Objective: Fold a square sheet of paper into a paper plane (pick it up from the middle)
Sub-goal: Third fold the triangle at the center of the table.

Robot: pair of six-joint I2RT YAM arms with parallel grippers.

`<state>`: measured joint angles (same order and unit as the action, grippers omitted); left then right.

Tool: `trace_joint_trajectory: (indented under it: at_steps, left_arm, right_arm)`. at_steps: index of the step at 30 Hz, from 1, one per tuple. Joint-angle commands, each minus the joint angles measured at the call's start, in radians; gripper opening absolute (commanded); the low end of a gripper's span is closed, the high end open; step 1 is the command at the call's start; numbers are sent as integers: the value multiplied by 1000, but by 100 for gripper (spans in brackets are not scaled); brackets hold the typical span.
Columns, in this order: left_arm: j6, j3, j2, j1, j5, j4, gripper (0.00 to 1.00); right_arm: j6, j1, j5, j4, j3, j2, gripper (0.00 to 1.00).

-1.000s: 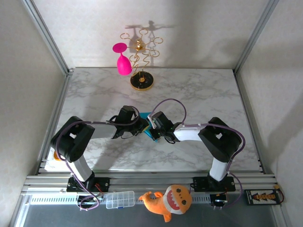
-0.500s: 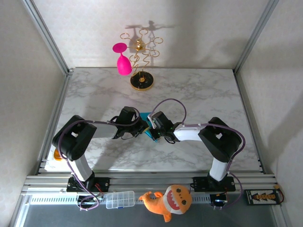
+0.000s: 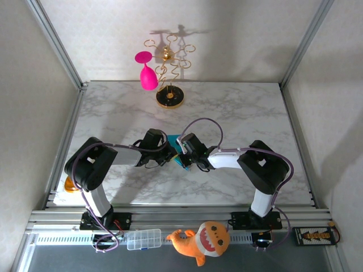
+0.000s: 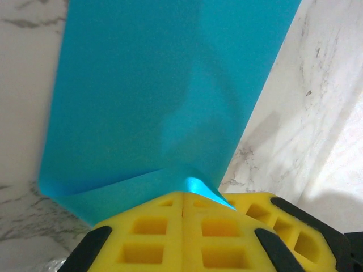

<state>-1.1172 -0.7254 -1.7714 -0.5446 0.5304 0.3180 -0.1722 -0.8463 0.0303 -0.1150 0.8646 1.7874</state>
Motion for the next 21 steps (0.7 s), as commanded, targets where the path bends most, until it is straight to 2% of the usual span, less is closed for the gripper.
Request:
trace_joint_trajectory:
  at_steps: [1,21]
  left_arm:
    - [26,-6,-21,-6,-17,-29,5]
    - [53,-32,-37,-3,-31,-66,5]
  right_arm:
    - [-6,7,2,40,16,26,8]
    - [-10,8,3,41,19,16,9]
